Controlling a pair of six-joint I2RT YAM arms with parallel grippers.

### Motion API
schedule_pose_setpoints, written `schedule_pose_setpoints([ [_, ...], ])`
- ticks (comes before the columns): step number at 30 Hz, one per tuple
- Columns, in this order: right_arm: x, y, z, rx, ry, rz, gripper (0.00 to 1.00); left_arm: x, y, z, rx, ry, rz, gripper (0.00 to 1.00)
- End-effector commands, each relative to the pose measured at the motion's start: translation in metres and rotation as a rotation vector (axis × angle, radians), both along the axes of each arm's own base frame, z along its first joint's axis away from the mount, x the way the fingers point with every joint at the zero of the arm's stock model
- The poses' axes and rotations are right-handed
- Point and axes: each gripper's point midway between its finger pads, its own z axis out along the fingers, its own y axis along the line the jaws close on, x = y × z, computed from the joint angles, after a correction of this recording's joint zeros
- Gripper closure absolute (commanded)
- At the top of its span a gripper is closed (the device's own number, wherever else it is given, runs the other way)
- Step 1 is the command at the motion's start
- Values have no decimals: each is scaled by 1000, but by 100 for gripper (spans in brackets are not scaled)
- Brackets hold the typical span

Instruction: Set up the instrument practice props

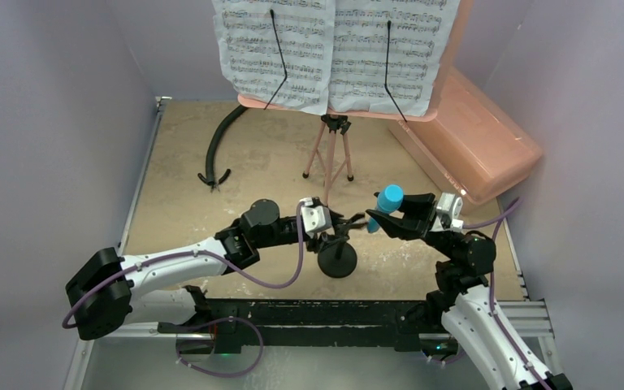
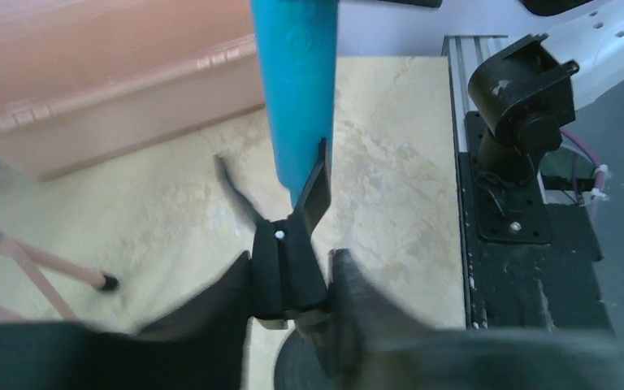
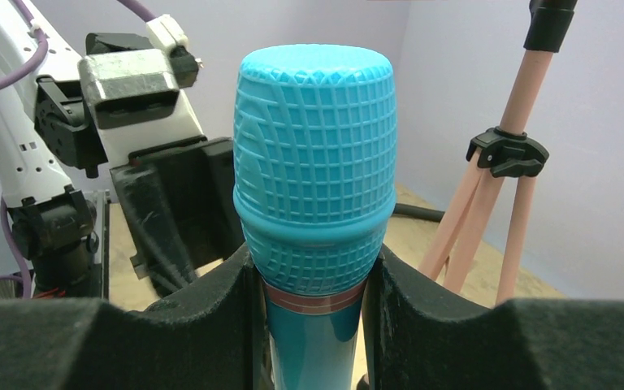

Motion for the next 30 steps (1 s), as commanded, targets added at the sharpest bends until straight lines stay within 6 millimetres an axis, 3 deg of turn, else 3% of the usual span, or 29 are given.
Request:
schedule_pose_setpoints([
  [1,-9,0,12,22,-63,21,100,0,-7,4,70,-76,-52,100],
  [6,-10,1,10,37,-60,42,100,2,-14,-2,136,-20,-64,100],
  [30,-11,13,2,54,-54,120,100,4,-13,5,89,-27,-43,100],
])
